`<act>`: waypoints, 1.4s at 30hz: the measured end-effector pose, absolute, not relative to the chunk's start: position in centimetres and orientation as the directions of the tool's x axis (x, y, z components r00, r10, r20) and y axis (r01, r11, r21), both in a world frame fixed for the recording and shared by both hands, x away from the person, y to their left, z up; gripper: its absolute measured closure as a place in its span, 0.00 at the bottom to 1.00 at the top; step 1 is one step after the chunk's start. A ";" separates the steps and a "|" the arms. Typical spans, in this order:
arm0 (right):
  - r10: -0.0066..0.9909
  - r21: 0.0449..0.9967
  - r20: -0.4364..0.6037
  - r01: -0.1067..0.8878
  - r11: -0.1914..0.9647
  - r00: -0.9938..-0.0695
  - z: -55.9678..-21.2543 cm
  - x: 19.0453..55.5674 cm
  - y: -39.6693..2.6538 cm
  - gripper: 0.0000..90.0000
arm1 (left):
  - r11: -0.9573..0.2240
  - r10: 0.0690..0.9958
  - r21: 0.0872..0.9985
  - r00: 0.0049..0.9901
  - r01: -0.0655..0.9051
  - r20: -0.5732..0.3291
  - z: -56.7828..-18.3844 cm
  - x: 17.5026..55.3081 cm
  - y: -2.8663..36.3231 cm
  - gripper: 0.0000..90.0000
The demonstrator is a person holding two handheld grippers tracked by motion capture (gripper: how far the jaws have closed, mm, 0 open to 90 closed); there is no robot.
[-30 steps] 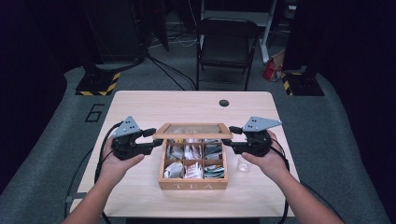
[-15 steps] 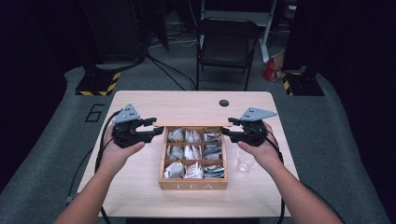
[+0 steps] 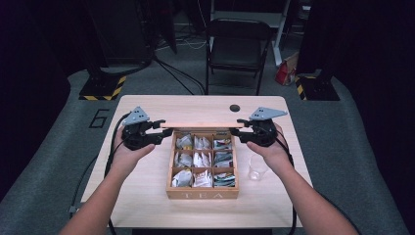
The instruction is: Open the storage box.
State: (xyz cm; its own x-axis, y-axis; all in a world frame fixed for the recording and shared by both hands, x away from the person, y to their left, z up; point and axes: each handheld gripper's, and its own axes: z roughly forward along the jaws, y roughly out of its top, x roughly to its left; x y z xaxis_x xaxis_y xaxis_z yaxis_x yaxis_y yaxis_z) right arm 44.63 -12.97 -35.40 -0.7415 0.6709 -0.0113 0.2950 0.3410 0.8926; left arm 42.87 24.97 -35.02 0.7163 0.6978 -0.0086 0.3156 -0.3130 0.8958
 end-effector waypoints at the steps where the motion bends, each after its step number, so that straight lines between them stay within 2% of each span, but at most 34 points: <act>1: 0.671 0.894 -0.007 0.297 0.337 -0.741 -35.4 44.7 -13.0 0.60 | -0.314 0.703 0.895 0.711 0.318 -0.005 -35.3 43.1 24.9 0.59; 15: 0.666 0.899 0.013 0.300 0.319 -0.746 -35.2 45.4 -13.1 0.60 | -0.327 0.729 0.877 0.684 0.351 -0.002 -37.4 45.2 24.6 0.66; 30: 0.664 0.902 0.023 0.303 0.309 -0.747 -35.0 46.0 -13.2 0.61 | -0.292 0.748 0.886 0.664 0.361 -0.024 -38.4 46.5 24.2 0.61; 42: 0.674 0.907 0.038 0.309 0.287 -0.737 -35.0 46.4 -13.4 0.62 | -0.298 0.747 0.880 0.664 0.369 -0.026 -38.7 47.2 24.2 0.64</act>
State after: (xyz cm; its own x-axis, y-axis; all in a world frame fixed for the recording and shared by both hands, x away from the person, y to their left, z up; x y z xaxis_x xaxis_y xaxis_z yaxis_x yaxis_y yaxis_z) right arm 46.38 -13.38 -34.95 -0.7375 0.6743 0.0381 0.3090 0.2868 0.9068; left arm 47.19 24.20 -38.71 0.6643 0.7470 -0.0262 0.3693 -0.2975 0.8804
